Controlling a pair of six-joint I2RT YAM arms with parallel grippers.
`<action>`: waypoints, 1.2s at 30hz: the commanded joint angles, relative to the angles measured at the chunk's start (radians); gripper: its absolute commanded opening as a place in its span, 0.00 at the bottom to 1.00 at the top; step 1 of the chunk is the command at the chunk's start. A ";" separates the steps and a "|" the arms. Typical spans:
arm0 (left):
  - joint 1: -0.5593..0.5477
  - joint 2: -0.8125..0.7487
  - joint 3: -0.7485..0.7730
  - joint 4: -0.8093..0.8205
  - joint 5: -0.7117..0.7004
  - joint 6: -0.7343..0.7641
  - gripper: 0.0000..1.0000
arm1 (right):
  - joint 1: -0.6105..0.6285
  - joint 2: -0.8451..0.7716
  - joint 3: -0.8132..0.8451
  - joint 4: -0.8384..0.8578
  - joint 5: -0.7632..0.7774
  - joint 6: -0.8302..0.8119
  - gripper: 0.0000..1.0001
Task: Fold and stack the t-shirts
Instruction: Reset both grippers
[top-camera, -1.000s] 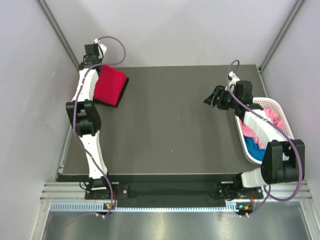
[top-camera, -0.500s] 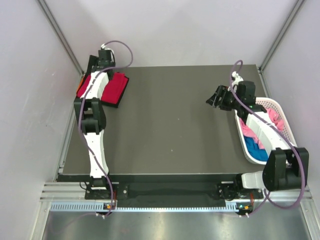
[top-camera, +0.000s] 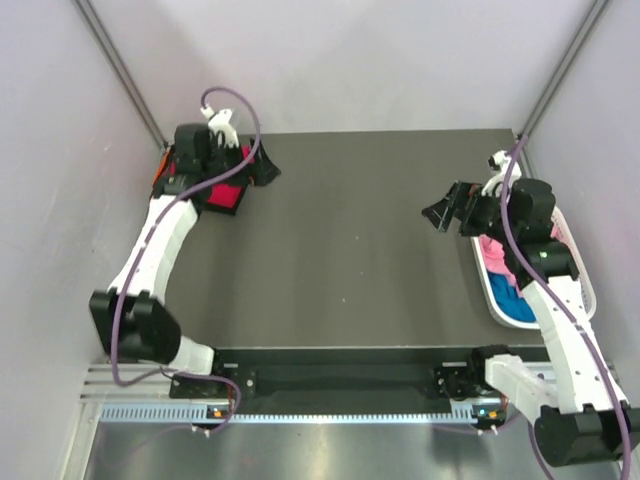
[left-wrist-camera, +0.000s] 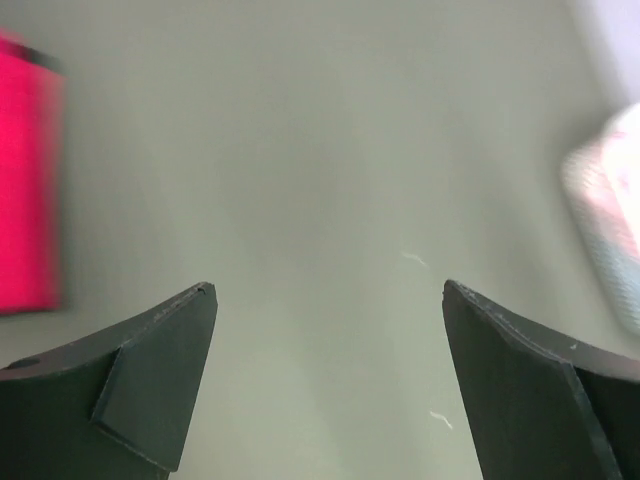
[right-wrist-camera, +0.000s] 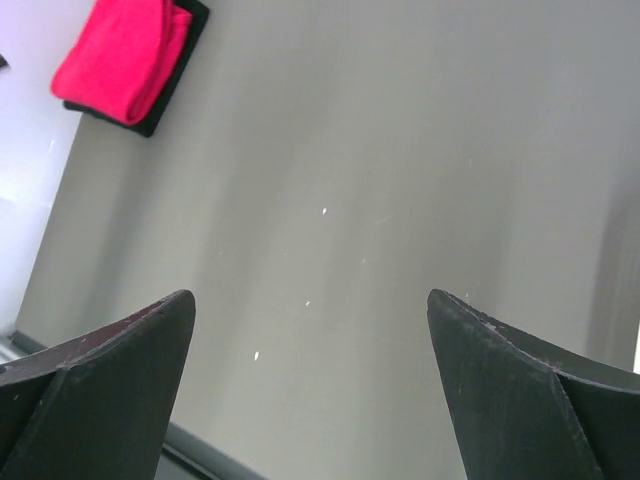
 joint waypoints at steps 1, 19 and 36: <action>-0.056 -0.192 -0.288 0.275 0.350 -0.223 0.99 | 0.006 -0.087 0.016 -0.080 -0.005 -0.009 1.00; -0.184 -0.487 -0.465 0.319 0.326 -0.269 0.99 | 0.006 -0.295 -0.013 -0.086 -0.011 0.117 1.00; -0.184 -0.519 -0.507 0.360 0.282 -0.309 0.99 | 0.006 -0.275 -0.004 -0.060 0.002 0.120 1.00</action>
